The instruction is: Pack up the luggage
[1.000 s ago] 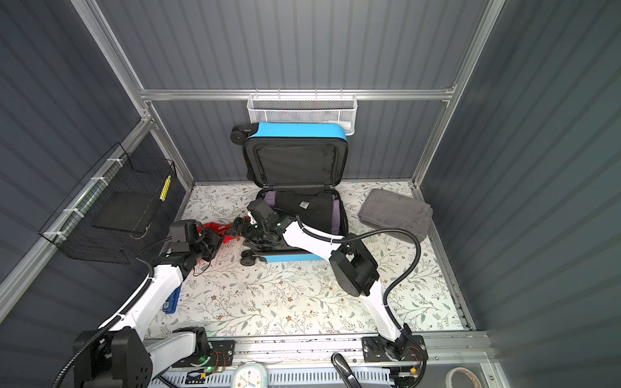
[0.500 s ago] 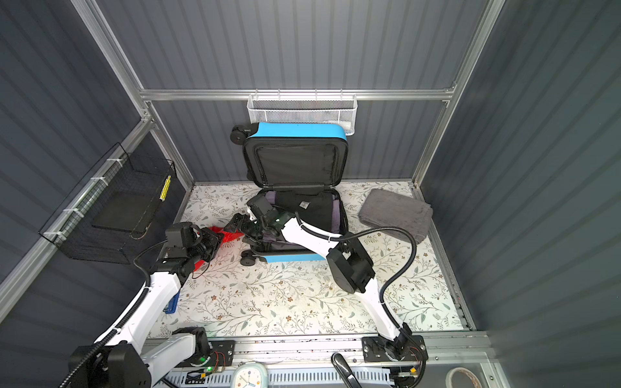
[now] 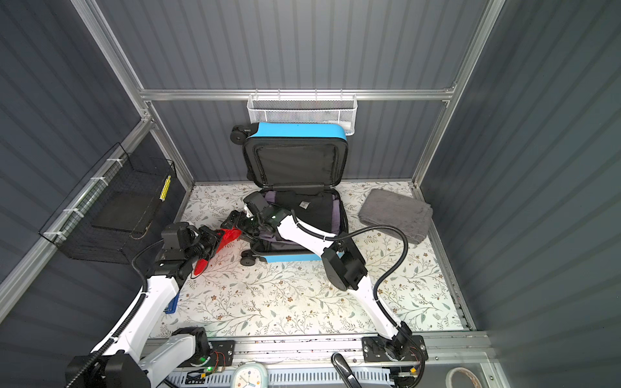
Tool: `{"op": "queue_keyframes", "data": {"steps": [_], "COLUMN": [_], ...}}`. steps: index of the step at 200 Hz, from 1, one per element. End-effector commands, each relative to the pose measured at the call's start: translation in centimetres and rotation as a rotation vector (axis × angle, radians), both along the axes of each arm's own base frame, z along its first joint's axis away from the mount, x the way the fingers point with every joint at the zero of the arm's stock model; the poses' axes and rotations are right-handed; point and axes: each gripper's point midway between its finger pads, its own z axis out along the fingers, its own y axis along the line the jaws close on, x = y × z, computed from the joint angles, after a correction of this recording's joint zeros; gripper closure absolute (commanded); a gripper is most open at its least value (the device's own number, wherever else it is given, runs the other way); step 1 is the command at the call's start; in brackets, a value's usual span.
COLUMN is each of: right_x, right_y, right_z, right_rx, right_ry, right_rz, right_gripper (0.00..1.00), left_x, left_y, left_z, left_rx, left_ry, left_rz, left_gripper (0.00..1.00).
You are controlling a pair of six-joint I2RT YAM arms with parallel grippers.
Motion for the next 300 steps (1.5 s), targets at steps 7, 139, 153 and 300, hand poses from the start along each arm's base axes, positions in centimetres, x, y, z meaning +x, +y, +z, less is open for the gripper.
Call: {"op": "queue_keyframes", "data": {"steps": [7,139,153,300], "right_x": [1.0,2.5,2.3,-2.1], "right_y": [-1.1,-0.5,-0.8,-17.4], "right_z": [-3.0,3.8,6.0,22.8], "right_rx": [-0.068,0.126,0.161,0.273], "right_ry": [0.052,-0.015,-0.035,-0.341], "right_rz": [-0.025,0.062,0.077,0.139], "right_gripper": [0.14,1.0,1.0,1.0], "left_x": [0.0,-1.4,-1.1,3.1], "left_y": [-0.7,-2.3,-2.4,-5.5], "left_z": [1.8,2.8,3.8,11.1], "left_rx": [-0.032,-0.051,-0.045,-0.026], "left_ry": [-0.06,-0.108,-0.133,-0.362], "left_rz": [-0.035,-0.142,-0.155,-0.385], "left_gripper": [1.0,0.42,0.2,0.0]}}
